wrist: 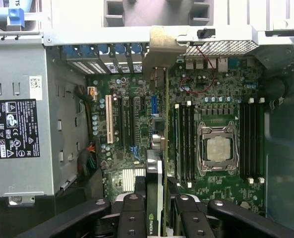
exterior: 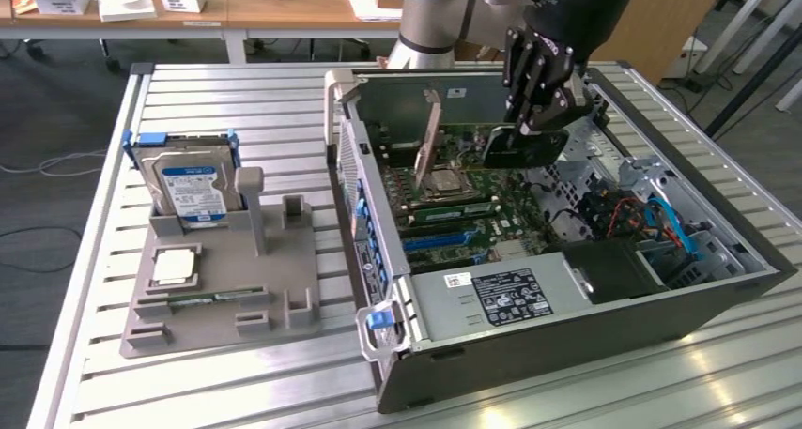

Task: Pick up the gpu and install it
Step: 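Insert the gpu into the slot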

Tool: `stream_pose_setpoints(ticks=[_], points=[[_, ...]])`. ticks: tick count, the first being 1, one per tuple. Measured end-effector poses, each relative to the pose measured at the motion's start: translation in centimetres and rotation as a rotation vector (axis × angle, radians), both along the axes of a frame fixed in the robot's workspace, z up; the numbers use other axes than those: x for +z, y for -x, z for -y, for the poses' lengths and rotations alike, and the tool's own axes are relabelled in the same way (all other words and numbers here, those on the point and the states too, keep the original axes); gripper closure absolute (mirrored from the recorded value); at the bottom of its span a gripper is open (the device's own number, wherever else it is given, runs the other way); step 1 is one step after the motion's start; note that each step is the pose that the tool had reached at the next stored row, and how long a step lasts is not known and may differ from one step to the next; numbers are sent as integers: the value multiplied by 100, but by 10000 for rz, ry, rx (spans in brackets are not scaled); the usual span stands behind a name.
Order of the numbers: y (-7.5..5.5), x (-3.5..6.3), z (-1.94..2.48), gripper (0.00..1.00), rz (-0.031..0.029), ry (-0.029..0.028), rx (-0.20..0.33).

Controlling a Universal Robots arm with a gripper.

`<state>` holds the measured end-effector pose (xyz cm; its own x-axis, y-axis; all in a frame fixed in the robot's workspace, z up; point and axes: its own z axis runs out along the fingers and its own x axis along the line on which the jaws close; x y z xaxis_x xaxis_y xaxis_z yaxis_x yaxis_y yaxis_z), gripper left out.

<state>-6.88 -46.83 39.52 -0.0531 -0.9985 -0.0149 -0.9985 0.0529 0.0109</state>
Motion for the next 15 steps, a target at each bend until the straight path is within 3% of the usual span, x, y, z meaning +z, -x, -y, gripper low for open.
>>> stream_pose_setpoints(ticks=[8,15], points=[[0,-83,0,73,8,-2,3],[0,-97,0,73,6,0,160]])
